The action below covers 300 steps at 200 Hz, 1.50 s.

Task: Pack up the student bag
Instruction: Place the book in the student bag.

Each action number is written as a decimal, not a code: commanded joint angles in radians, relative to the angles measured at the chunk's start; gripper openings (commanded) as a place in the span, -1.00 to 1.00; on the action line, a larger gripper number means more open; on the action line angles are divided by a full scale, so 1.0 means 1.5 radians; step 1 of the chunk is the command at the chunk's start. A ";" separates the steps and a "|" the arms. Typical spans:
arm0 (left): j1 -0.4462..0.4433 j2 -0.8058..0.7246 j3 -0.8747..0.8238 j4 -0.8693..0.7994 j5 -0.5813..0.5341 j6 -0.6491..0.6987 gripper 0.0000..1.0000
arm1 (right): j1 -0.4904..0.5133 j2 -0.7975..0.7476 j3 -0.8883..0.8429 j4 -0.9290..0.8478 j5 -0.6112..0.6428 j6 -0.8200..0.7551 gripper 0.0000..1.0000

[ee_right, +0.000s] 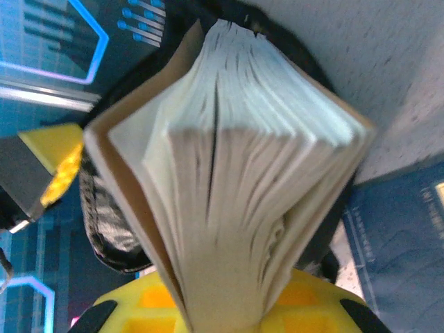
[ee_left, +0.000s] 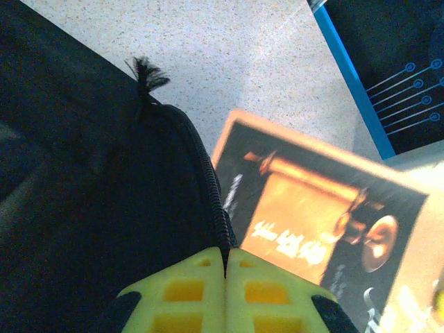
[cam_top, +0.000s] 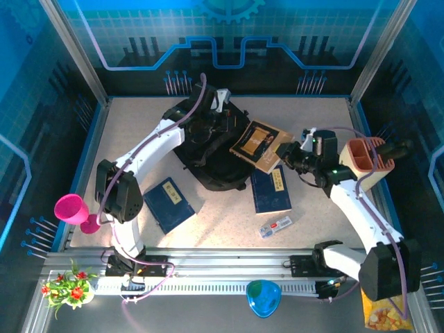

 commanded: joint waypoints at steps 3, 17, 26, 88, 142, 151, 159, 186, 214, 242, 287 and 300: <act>-0.004 -0.011 0.041 0.043 0.008 0.018 -1.00 | 0.050 0.038 0.003 0.090 0.017 0.061 -0.82; -0.004 -0.014 0.043 0.045 0.010 0.022 -1.00 | 0.074 0.068 0.019 0.093 0.035 0.082 -0.82; -0.004 -0.018 0.044 0.046 0.012 0.026 -1.00 | 0.086 0.084 0.030 0.099 0.048 0.094 -0.82; -0.007 -0.057 0.015 0.086 0.033 0.031 -1.00 | 0.112 0.217 0.091 0.249 0.048 0.209 -0.82; -0.008 -0.084 -0.009 0.110 0.053 0.032 -1.00 | 0.126 0.355 0.126 0.501 0.009 0.304 -0.81; -0.008 -0.086 -0.013 0.113 0.057 0.030 -1.00 | 0.130 0.380 0.143 0.510 0.005 0.308 -0.81; -0.009 -0.086 -0.014 0.115 0.062 0.027 -1.00 | 0.137 0.403 0.157 0.516 0.005 0.307 -0.82; -0.011 -0.082 -0.016 0.115 0.073 0.019 -1.00 | 0.156 0.475 0.192 0.567 0.004 0.321 -0.81; -0.010 -0.078 -0.023 0.116 0.075 0.011 -1.00 | 0.169 0.535 0.249 0.534 0.015 0.290 -0.80; -0.011 -0.071 -0.025 0.109 0.058 0.006 -1.00 | 0.186 0.586 0.307 0.439 0.063 0.263 -0.73; -0.006 -0.059 -0.037 0.100 0.027 0.006 -1.00 | 0.197 0.666 0.423 0.234 0.064 0.231 -0.25; -0.001 -0.056 -0.044 0.099 0.022 0.004 -1.00 | 0.196 0.661 0.427 0.193 0.066 0.219 -0.06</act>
